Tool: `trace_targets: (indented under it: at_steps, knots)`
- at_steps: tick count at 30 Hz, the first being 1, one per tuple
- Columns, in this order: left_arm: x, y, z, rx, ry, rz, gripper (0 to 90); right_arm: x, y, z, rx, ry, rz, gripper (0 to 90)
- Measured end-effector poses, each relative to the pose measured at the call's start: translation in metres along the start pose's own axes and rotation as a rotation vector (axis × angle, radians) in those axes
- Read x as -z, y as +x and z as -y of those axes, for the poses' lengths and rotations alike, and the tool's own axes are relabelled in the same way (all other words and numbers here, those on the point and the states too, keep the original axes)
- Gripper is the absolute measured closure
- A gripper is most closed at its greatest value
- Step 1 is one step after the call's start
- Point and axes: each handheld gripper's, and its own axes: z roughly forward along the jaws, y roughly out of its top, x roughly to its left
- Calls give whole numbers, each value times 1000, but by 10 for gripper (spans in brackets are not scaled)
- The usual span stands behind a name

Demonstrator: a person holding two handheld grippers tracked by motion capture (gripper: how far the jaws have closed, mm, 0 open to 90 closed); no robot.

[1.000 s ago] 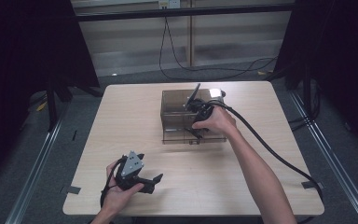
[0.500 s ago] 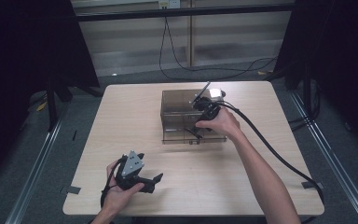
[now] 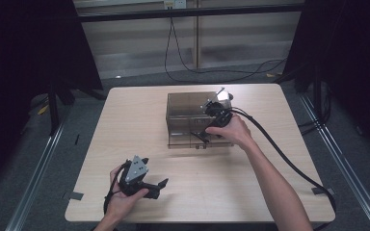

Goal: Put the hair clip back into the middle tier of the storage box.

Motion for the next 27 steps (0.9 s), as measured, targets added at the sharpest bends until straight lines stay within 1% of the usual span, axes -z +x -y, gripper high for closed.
trace_targets:
  at_steps: [3,4,5,7,10,12,17,19,21,22,25,27]
  knots:
    - [1,2,1,2,4,-2,32,2,-2,3,-1,-28,-5,622]
    - [1,2,1,2,1,-3,32,3,-2,5,-9,-37,-4,622]
    - [1,2,1,12,-5,-3,32,3,-2,6,-2,-39,-1,622]
    - [2,3,1,4,0,-6,32,5,-3,8,-3,-50,-1,622]
    - [1,2,1,9,-5,-4,32,7,-3,13,-5,-77,2,621]
    - [1,2,1,6,3,-5,32,8,-3,16,-4,-84,9,621]
    - [1,1,0,5,1,-4,31,8,-3,24,-13,-111,7,607]
    - [0,1,0,11,-5,-4,31,10,-3,27,-15,-126,4,605]
    - [0,1,0,7,5,-4,31,11,-3,31,-13,-135,6,603]
    - [0,1,0,9,6,-5,31,13,-2,31,-16,-132,4,604]
    - [-1,1,0,15,-1,-3,31,17,0,31,-4,-153,-2,604]
    - [0,2,0,17,3,-4,32,19,2,31,-2,-162,-3,601]
